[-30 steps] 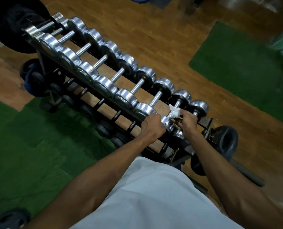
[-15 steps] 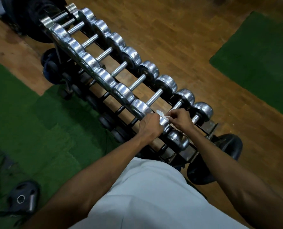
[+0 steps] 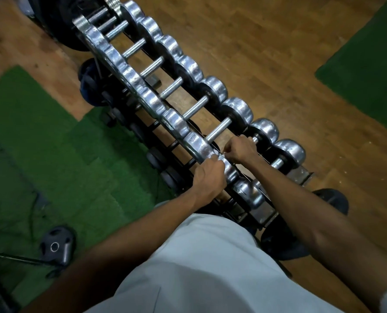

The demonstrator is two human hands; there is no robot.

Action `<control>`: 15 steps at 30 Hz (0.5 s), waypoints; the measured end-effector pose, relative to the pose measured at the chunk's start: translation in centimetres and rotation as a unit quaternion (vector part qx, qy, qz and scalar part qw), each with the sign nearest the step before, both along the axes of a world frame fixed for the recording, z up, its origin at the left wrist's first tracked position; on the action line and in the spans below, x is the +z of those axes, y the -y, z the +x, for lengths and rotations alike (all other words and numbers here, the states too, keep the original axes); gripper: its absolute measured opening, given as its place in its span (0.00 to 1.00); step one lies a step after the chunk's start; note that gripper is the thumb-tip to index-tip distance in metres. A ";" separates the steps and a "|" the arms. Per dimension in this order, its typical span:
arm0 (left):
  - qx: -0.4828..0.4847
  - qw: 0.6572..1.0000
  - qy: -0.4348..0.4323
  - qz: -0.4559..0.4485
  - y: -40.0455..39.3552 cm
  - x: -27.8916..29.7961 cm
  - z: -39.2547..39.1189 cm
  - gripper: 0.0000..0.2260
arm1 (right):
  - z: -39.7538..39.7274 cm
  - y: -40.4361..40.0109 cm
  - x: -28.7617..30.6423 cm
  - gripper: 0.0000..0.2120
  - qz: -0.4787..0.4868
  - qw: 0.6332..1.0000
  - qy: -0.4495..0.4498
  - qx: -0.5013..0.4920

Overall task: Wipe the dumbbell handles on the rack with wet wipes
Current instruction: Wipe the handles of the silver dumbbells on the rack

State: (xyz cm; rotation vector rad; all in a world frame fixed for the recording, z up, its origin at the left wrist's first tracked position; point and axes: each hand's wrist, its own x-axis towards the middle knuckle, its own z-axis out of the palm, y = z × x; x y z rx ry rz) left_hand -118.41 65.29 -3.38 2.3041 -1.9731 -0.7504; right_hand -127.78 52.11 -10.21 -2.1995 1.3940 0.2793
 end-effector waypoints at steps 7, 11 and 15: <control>0.015 0.999 0.041 -0.019 1.0 -0.3 -0.2 0.13 | -3.7 -2.3 0.4 0.07 -0.039 0.991 0.130 -0.009; 0.011 0.998 0.055 -0.023 1.6 -0.3 -0.8 0.15 | -6.2 -4.1 0.2 0.03 -0.006 0.986 0.151 -0.070; 0.010 0.998 0.052 -0.031 1.6 -0.6 -0.8 0.13 | -6.5 -5.1 -1.3 0.09 0.046 0.978 0.130 -0.154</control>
